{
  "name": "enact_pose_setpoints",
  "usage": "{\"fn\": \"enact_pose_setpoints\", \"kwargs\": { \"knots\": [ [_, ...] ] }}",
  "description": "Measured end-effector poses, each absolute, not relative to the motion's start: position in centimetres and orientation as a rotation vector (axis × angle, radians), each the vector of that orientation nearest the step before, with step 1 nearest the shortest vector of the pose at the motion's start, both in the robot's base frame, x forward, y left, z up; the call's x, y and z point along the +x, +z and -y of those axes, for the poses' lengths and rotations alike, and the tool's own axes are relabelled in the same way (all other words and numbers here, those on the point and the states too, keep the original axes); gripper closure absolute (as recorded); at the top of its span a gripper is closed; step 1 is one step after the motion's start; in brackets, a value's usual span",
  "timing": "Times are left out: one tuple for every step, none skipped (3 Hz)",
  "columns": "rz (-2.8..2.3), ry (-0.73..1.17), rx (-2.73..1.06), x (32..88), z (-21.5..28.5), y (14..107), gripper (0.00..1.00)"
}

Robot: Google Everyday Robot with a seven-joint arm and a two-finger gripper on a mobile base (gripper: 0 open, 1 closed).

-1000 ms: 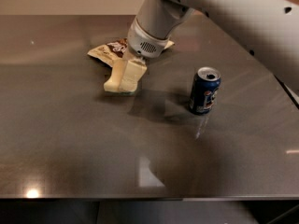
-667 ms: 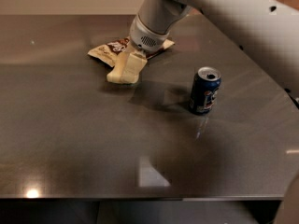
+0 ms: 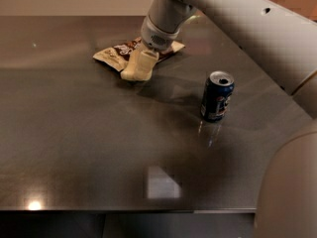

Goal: Move sponge near brown chip bag

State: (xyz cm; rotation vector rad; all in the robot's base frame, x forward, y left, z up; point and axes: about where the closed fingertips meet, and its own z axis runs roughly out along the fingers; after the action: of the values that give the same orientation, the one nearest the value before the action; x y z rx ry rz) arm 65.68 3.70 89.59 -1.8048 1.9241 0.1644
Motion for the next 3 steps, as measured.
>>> {"fn": "enact_pose_setpoints", "kwargs": {
  "knots": [
    [-1.929, 0.129, -1.804, 66.94, -2.88, 89.77, 0.54],
    [-1.901, 0.133, -1.812, 67.39, -2.16, 90.52, 0.32],
    [-1.898, 0.137, -1.819, 67.43, -2.38, 90.30, 0.00]
  ]
}}
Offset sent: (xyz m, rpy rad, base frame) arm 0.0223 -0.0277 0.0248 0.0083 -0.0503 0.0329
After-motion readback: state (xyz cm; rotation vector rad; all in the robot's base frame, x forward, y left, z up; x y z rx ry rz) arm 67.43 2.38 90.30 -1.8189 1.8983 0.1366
